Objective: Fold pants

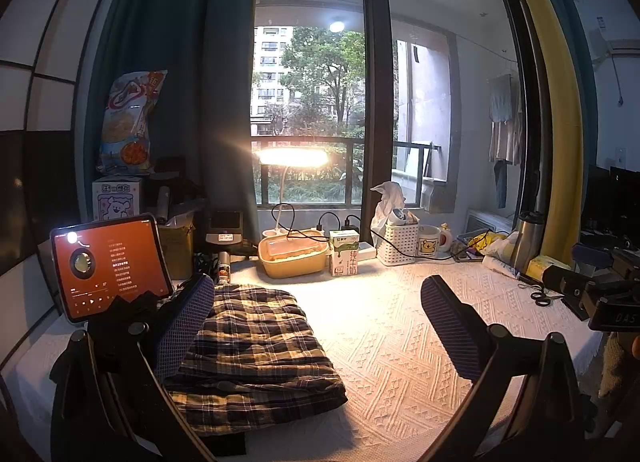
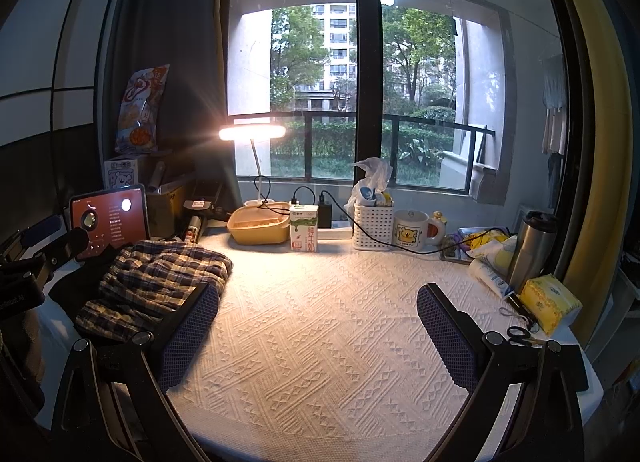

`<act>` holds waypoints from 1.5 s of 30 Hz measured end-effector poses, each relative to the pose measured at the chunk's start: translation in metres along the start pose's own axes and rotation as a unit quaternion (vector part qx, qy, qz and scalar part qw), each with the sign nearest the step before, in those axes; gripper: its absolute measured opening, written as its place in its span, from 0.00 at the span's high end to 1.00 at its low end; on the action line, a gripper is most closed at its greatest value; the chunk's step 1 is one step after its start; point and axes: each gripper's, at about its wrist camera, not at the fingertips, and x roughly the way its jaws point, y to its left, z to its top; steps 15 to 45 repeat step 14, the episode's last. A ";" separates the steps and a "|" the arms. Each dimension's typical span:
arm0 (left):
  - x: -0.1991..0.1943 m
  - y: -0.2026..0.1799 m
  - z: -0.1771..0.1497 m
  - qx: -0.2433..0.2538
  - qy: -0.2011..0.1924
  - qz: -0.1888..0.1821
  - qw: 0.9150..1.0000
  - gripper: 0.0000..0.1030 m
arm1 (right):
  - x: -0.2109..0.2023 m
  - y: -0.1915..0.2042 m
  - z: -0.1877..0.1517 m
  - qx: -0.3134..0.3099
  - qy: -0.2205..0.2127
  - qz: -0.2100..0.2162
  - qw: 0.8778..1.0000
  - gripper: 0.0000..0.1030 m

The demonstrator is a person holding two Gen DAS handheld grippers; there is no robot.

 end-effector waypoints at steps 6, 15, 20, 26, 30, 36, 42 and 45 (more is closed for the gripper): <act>0.000 0.000 0.001 0.001 0.000 -0.002 1.000 0.01 | 0.000 0.000 0.000 0.000 0.000 0.000 1.000 0.03; 0.000 0.001 0.002 0.002 -0.001 -0.008 1.000 0.01 | 0.000 0.000 0.000 0.001 0.001 0.001 1.000 0.03; 0.000 0.001 0.002 0.002 -0.001 -0.008 1.000 0.01 | 0.000 0.000 0.000 0.001 0.001 0.001 1.000 0.03; 0.000 0.001 0.002 0.002 -0.001 -0.008 1.000 0.01 | 0.000 0.000 0.000 0.001 0.001 0.001 1.000 0.03; 0.000 0.001 0.002 0.002 -0.001 -0.008 1.000 0.01 | 0.000 0.000 0.000 0.001 0.001 0.001 1.000 0.03; 0.000 0.001 0.002 0.002 -0.001 -0.008 1.000 0.01 | 0.000 0.000 0.000 0.001 0.001 0.001 1.000 0.03; 0.000 0.001 0.002 0.002 -0.001 -0.008 1.000 0.01 | 0.000 0.000 0.000 0.001 0.001 0.001 1.000 0.03; 0.000 0.001 0.002 0.002 -0.001 -0.008 1.000 0.01 | 0.000 0.000 0.000 0.001 0.001 0.001 1.000 0.03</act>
